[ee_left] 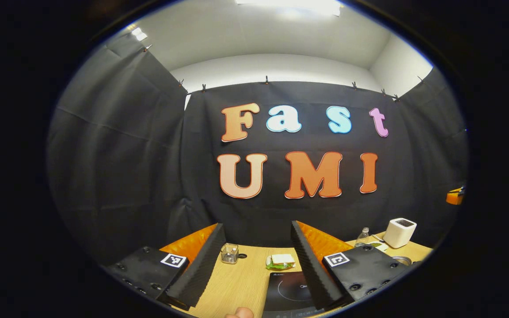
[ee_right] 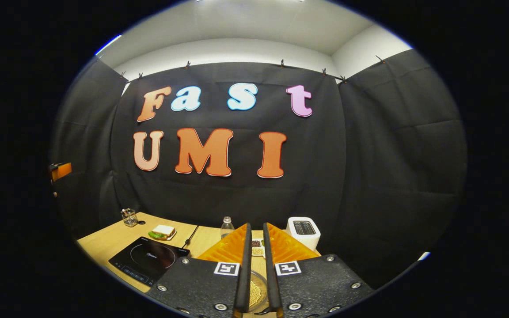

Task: First push the handle of the pot to place it horizontally, then grasp the pot with both hands and set it on the induction cooktop.

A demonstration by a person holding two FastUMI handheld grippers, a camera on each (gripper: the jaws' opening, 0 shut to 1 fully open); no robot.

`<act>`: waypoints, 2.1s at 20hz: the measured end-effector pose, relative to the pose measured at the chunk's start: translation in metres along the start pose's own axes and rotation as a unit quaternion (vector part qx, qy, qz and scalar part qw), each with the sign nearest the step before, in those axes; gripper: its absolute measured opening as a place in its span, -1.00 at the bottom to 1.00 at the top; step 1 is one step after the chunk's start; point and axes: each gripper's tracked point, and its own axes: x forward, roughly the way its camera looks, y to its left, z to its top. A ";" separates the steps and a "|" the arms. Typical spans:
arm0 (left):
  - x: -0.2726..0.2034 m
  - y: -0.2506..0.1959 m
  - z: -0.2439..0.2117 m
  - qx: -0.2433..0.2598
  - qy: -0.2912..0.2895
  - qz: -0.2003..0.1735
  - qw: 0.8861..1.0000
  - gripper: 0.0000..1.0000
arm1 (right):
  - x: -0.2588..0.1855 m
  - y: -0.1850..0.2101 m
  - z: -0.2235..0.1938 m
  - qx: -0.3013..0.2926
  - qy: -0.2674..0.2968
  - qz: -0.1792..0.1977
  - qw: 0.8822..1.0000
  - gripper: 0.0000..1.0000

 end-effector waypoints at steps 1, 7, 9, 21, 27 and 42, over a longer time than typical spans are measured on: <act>0.000 0.000 0.000 0.000 0.000 -0.001 1.000 0.97 | 0.000 0.000 -0.008 0.000 0.007 0.001 1.000 -0.72; -0.002 0.000 0.002 0.001 -0.002 -0.002 1.000 0.97 | 0.001 0.001 -0.070 0.009 0.078 0.015 0.997 -1.00; -0.002 0.000 0.001 0.000 -0.001 -0.002 1.000 0.97 | 0.001 -0.001 -0.089 0.013 0.095 0.014 0.995 -1.00; -0.008 0.004 -0.012 0.013 0.012 0.001 1.000 0.97 | -0.021 0.003 -0.219 0.008 0.230 0.016 0.973 -1.00; -0.008 0.004 -0.018 0.013 0.014 0.002 1.000 0.97 | -0.036 0.014 -0.255 0.002 0.264 0.025 0.964 -1.00; -0.006 0.011 -0.028 0.004 0.022 0.006 1.000 0.97 | -0.051 0.026 -0.327 0.034 0.360 0.030 0.932 -1.00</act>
